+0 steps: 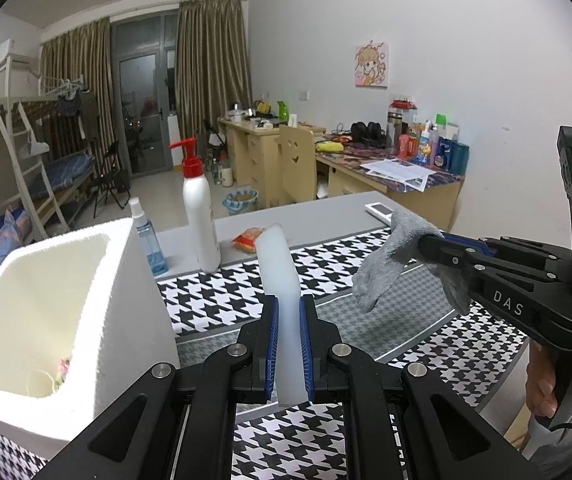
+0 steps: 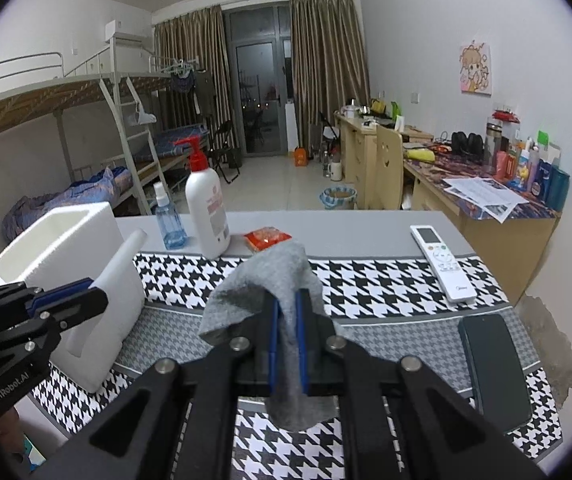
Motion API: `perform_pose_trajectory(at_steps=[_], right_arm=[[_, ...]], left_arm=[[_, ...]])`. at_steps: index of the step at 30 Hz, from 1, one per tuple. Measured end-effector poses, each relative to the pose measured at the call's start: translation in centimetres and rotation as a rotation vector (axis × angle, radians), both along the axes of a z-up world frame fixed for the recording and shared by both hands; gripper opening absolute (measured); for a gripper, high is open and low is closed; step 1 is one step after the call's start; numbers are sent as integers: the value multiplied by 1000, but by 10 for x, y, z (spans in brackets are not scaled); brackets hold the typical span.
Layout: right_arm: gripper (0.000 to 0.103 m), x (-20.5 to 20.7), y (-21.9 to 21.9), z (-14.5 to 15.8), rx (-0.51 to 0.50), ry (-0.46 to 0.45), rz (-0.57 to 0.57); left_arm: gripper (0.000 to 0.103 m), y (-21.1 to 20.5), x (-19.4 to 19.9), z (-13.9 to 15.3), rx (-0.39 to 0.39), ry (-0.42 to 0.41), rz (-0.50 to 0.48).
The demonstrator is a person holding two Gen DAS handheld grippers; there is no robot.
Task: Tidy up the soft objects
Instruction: 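Lift the grey sock off the table with the right gripper, then carry the foam stick and grey sock over the white foam box with both grippers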
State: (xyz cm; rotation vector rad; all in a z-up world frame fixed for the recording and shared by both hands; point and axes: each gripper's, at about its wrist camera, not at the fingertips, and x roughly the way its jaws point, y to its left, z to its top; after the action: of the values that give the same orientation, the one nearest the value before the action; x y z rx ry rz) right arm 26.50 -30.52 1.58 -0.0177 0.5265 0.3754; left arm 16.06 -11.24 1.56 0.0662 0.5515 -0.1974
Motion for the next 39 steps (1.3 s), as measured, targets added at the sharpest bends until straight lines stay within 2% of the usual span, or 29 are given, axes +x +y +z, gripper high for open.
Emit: perform_pose_trajectory(at_steps=[39], right_arm=[[11, -26, 27, 42, 27, -129, 9]], left_arm=[[12, 25, -12, 42, -29, -139, -9]])
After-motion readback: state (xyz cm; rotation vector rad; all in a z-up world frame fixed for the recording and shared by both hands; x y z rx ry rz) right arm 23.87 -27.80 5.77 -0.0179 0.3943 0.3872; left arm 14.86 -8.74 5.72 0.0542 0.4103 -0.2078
